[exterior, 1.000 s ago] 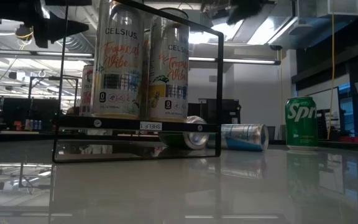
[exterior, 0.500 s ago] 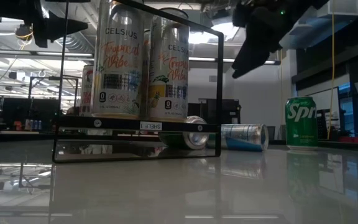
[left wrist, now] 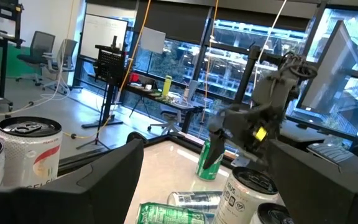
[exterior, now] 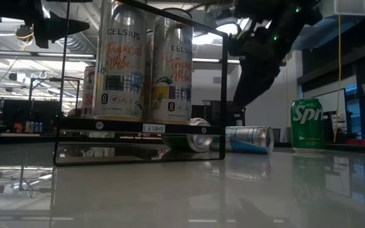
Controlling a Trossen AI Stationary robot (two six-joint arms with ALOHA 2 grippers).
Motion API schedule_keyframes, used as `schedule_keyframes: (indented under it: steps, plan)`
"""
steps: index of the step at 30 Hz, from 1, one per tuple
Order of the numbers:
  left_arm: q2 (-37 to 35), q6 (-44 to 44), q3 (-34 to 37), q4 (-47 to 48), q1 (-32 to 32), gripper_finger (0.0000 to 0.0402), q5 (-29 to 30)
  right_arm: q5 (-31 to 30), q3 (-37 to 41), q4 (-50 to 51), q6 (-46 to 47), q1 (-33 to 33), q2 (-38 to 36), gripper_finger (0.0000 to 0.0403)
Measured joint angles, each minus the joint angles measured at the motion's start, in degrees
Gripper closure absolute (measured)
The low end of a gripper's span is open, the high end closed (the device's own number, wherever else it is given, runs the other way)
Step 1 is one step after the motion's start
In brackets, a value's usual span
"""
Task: Place canned beverage on shelf
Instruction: Put the white blue soda can on the shelf
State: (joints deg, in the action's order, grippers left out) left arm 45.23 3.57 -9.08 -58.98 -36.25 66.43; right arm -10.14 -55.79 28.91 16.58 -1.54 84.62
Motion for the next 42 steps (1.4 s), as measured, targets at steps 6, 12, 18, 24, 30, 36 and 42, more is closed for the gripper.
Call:
schedule_keyframes:
  steps: [6, 12, 18, 24, 30, 36, 42]
  plan:
    - [0.0, 0.0, 0.0, 0.0, 0.0, 0.007, 0.0, -0.9, 0.0, 0.1, 0.1, 0.0, 3.9, 0.0015]
    - [0.0, 0.0, 0.0, 0.4, 0.0, 0.007, -0.1, -1.2, 0.0, 1.2, 1.4, -1.8, 6.2, 0.0015]
    - [0.0, 0.0, 0.0, 0.5, 0.0, 0.007, -0.2, 1.7, 0.1, 1.6, 2.8, -4.2, 6.8, 0.0015]
    - [0.0, 0.0, 0.0, 0.7, 0.0, 0.007, -0.5, 3.7, 0.1, 1.7, 2.5, -4.0, 6.8, 0.0015]
    - [0.0, 0.0, 0.0, 0.7, 0.0, 0.007, -0.6, 2.7, 0.1, 1.6, 2.5, -4.1, 6.8, 0.0015]
    - [0.0, 0.0, 0.0, 0.7, 0.0, 0.007, -1.2, 1.0, 0.0, 1.5, 2.5, -4.1, 8.2, 0.0015]
    - [0.0, 0.0, 0.0, 0.8, 0.0, 0.007, -1.5, 2.7, 0.0, 1.6, 2.6, -4.1, 11.0, 0.0015]
